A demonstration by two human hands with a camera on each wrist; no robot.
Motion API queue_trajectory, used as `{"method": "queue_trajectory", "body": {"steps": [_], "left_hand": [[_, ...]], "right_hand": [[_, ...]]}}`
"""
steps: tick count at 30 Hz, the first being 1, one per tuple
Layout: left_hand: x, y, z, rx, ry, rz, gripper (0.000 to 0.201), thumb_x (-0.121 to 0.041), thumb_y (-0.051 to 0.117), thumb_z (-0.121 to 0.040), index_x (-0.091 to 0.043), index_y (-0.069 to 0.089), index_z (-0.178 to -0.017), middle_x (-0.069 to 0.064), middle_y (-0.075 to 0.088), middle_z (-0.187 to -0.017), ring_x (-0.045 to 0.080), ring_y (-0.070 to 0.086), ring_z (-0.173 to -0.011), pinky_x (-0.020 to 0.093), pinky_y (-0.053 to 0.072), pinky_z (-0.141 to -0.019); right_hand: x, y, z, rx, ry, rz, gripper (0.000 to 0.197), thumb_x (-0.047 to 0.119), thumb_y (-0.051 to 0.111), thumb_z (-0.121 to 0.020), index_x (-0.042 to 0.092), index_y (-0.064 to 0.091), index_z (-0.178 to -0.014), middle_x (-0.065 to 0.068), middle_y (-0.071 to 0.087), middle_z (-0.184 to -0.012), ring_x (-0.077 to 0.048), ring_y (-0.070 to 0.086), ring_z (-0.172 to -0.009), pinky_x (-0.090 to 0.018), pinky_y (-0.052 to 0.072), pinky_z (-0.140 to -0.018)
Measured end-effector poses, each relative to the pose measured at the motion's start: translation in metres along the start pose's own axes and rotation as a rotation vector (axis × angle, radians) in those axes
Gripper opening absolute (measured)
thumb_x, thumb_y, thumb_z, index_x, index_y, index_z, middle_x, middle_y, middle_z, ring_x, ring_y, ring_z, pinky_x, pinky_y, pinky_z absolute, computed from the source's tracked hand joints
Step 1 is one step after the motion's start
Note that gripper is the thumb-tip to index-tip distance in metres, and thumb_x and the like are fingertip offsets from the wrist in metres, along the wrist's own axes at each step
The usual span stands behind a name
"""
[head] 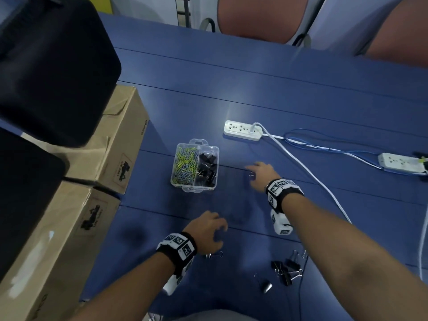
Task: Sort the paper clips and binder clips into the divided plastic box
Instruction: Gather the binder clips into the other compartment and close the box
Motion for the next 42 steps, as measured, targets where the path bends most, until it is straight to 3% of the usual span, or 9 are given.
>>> {"method": "queue_trajectory", "body": {"steps": [3, 9, 17, 21, 25, 28, 33, 37, 42], "left_hand": [[-0.007, 0.018, 0.008, 0.161, 0.035, -0.130, 0.038, -0.036, 0.068, -0.074, -0.030, 0.049, -0.105, -0.003, 0.042, -0.107, 0.019, 0.041, -0.096, 0.035, 0.046, -0.072], [-0.020, 0.032, 0.011, 0.191, 0.051, -0.072, 0.024, -0.001, 0.054, -0.071, -0.019, 0.053, -0.086, 0.003, 0.056, -0.094, 0.026, 0.054, -0.083, 0.039, 0.050, -0.071], [-0.113, 0.074, 0.002, 0.114, 0.212, -0.047, 0.044, -0.006, 0.046, -0.084, -0.026, 0.046, -0.122, 0.003, 0.054, -0.106, 0.025, 0.052, -0.092, 0.038, 0.049, -0.078], [-0.146, 0.099, -0.001, 0.140, 0.315, -0.195, 0.055, -0.007, 0.044, -0.084, -0.026, 0.042, -0.136, 0.009, 0.046, -0.114, 0.028, 0.044, -0.101, 0.043, 0.047, -0.081], [-0.147, 0.109, -0.003, 0.130, 0.259, -0.230, 0.078, -0.033, 0.057, -0.081, -0.026, 0.019, -0.148, 0.006, 0.040, -0.126, 0.028, 0.041, -0.109, 0.043, 0.049, -0.086], [-0.149, 0.112, -0.006, 0.125, 0.248, -0.252, 0.106, -0.043, 0.067, -0.065, -0.030, 0.005, -0.151, 0.003, 0.032, -0.133, 0.028, 0.039, -0.111, 0.043, 0.052, -0.082], [-0.160, 0.115, -0.012, 0.124, 0.208, -0.347, 0.126, -0.058, 0.073, -0.056, -0.040, -0.009, -0.149, 0.002, 0.010, -0.155, 0.031, 0.026, -0.127, 0.052, 0.047, -0.089], [-0.158, 0.120, -0.016, 0.161, 0.235, -0.434, 0.111, -0.047, 0.071, -0.063, -0.032, 0.003, -0.150, 0.006, 0.010, -0.154, 0.035, 0.028, -0.126, 0.051, 0.050, -0.086], [-0.155, 0.109, -0.027, 0.132, 0.238, -0.304, 0.079, -0.025, 0.064, -0.071, -0.026, 0.028, -0.141, 0.004, 0.028, -0.142, 0.030, 0.038, -0.119, 0.044, 0.053, -0.080]], "right_hand": [[-0.011, 0.021, 0.021, 0.018, -0.112, 0.028, 0.057, 0.004, 0.053, -0.082, 0.025, 0.055, -0.135, -0.008, 0.042, -0.145, -0.037, 0.043, -0.126, -0.042, 0.040, -0.106], [-0.055, 0.048, 0.076, -0.050, -0.047, -0.048, 0.047, -0.002, 0.049, -0.082, 0.021, 0.065, -0.119, -0.009, 0.053, -0.118, -0.036, 0.058, -0.104, -0.040, 0.050, -0.089], [-0.130, 0.052, 0.154, -0.259, 0.102, -0.264, 0.031, -0.002, 0.052, -0.076, 0.018, 0.063, -0.096, -0.005, 0.050, -0.097, -0.034, 0.058, -0.086, -0.038, 0.051, -0.075], [-0.159, 0.075, 0.183, -0.174, 0.172, -0.264, 0.030, 0.001, 0.052, -0.077, 0.019, 0.065, -0.097, -0.006, 0.050, -0.102, -0.032, 0.059, -0.092, -0.038, 0.051, -0.083], [-0.161, 0.097, 0.200, -0.106, 0.172, -0.331, 0.041, 0.014, 0.058, -0.077, 0.026, 0.064, -0.116, -0.007, 0.048, -0.118, -0.031, 0.054, -0.111, -0.039, 0.047, -0.098], [-0.149, 0.105, 0.213, -0.009, 0.131, -0.281, 0.081, 0.038, 0.066, -0.068, 0.038, 0.036, -0.143, -0.003, 0.028, -0.147, -0.030, 0.032, -0.131, -0.041, 0.039, -0.107], [-0.132, 0.125, 0.227, 0.139, 0.101, -0.089, 0.129, 0.075, 0.073, -0.045, 0.048, 0.000, -0.148, 0.011, -0.016, -0.158, -0.028, 0.003, -0.142, -0.057, 0.036, -0.106], [-0.129, 0.128, 0.231, 0.036, 0.093, 0.006, 0.113, 0.065, 0.072, -0.055, 0.041, 0.011, -0.148, 0.005, -0.009, -0.159, -0.032, 0.014, -0.139, -0.054, 0.042, -0.099], [-0.130, 0.128, 0.233, -0.072, 0.068, -0.172, 0.080, 0.036, 0.073, -0.066, 0.034, 0.036, -0.137, 0.001, 0.006, -0.155, -0.032, 0.024, -0.134, -0.046, 0.047, -0.097]]}}
Point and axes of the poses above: each hand's wrist, its own z-axis away from the middle knuckle, its own y-axis out of the palm, x = y × z, the point moved 7 cm from there along -z, towards the middle knuckle
